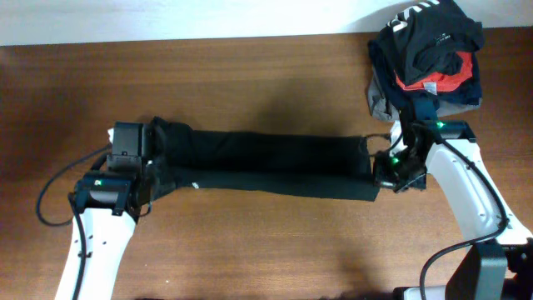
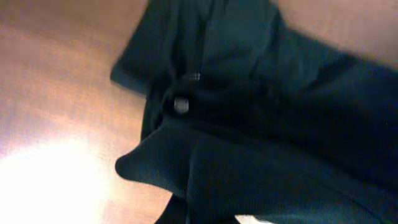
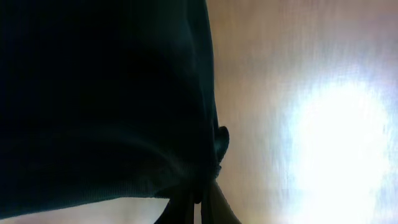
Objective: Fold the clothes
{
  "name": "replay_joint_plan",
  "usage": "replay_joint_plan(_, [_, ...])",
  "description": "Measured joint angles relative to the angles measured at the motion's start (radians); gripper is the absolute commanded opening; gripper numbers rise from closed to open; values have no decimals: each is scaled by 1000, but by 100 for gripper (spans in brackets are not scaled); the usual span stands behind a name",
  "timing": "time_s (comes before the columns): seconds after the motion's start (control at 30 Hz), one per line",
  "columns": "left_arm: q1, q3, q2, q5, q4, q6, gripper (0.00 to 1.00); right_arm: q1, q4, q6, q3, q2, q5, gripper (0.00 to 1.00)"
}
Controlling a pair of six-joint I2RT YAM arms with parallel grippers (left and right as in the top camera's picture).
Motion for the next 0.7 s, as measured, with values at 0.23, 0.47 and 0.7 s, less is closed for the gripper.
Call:
replay_joint_plan(0.23, [0,0,74,-63,94,12,1,0,179,-1,0,0,-8,4])
replay_joint_plan(0.47, [0,0,214,-87,212,16,1,0,280,0,0,12,-8,4])
replay_joint_plan(0.7, [0,0,337,-111,322,32,1,0,335,-1,1,103,-11,4])
